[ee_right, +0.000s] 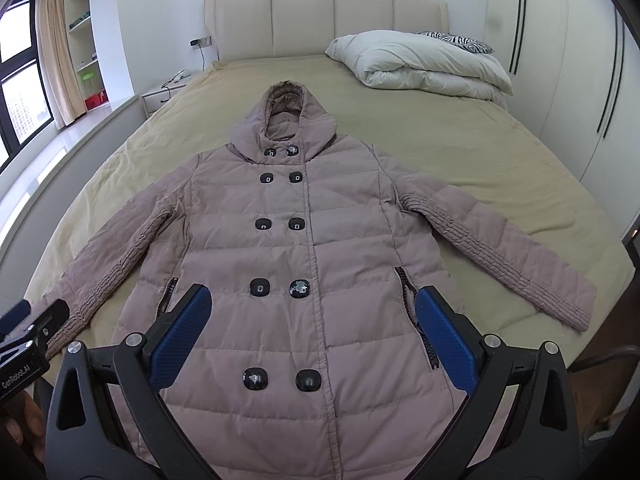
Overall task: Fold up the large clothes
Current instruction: 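Grasp the coat sleeve cuff with the left gripper and lift it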
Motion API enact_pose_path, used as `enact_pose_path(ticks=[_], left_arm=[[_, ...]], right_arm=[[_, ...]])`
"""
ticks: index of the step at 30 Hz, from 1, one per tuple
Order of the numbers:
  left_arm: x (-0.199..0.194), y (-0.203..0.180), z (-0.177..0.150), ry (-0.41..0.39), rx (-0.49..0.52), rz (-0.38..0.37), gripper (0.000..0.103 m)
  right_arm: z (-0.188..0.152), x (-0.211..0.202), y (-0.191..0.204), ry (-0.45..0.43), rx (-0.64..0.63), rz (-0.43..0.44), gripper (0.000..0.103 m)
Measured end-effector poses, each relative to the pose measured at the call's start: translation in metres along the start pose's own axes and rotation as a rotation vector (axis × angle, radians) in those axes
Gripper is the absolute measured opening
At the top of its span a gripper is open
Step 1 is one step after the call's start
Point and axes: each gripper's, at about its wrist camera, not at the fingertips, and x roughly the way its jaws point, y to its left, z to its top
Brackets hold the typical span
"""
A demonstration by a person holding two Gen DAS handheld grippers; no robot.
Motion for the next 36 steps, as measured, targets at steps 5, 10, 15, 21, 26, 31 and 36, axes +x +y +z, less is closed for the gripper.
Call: enact_pose_path(ticks=[5,10,15,21,26,31,36], left_arm=[[0.018,0.085,-0.023,0.020,-0.387,-0.146,0.103],[0.016,0.150,-0.039,-0.016,-0.707,-0.165,0.103],[0.007,0.199,-0.064,-0.123,-0.999,-0.199,0.101],[0.024,0.221,-0.096,-0.124,-1.224,-0.143,0.088],[0.033,0.226,-0.096,-0.162,-1.252,-0.104,0.088],[0.035,0.242,-0.081,-0.228,-1.246,-0.059,0.082],[0.031,0.248,-0.040,-0.228,-1.044,0.072,0.027]], right_arm=[[-0.003,0.013,0.013,0.045,-0.016,0.056,0.103],[-0.007,0.017,0.031,0.064,-0.053,0.089,0.103],[-0.008,0.023,0.038,0.082,-0.061,0.101,0.103],[-0.006,0.035,0.032,0.111,-0.051,0.107,0.103],[-0.007,0.037,0.033,0.111,-0.066,0.100,0.103],[-0.008,0.041,0.024,0.116,-0.046,0.095,0.103],[-0.009,0.042,0.020,0.114,-0.039,0.101,0.103]])
